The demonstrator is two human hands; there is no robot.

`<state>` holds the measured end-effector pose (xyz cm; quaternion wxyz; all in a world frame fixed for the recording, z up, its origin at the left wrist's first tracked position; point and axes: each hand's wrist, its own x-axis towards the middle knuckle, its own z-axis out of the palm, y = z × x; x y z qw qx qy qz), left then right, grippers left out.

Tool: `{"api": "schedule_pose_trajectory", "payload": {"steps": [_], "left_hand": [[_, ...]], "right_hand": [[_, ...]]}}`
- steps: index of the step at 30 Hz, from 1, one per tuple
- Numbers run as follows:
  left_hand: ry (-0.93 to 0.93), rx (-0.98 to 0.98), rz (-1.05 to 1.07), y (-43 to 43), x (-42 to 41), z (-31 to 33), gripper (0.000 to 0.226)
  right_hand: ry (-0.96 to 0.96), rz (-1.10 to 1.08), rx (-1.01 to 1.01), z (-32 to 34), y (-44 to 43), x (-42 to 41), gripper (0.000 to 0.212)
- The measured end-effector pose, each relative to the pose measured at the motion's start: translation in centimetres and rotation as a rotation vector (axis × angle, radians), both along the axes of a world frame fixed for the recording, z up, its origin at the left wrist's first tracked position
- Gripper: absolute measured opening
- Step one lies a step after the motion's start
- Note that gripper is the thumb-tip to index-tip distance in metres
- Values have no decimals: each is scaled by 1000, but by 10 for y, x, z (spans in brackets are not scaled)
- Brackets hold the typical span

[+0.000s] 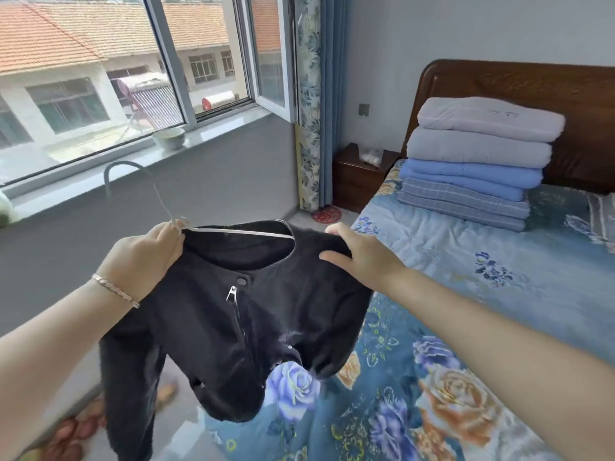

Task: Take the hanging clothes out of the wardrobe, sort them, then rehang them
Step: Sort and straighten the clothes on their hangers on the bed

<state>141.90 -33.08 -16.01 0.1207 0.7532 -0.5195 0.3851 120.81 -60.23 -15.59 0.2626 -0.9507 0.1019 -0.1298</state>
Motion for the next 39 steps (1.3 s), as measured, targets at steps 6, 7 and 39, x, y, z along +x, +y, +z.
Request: {"api": "schedule_pose_trajectory", "payload": {"steps": [6, 7, 39], "left_hand": [[-40, 237, -23, -6, 6, -11, 24], [-6, 311, -15, -12, 5, -9, 22], [1086, 312, 168, -472, -81, -344, 13]], "right_hand": [[460, 170, 151, 23, 15, -19, 35], [553, 195, 203, 27, 17, -23, 38], [422, -1004, 267, -381, -285, -70, 31]]}}
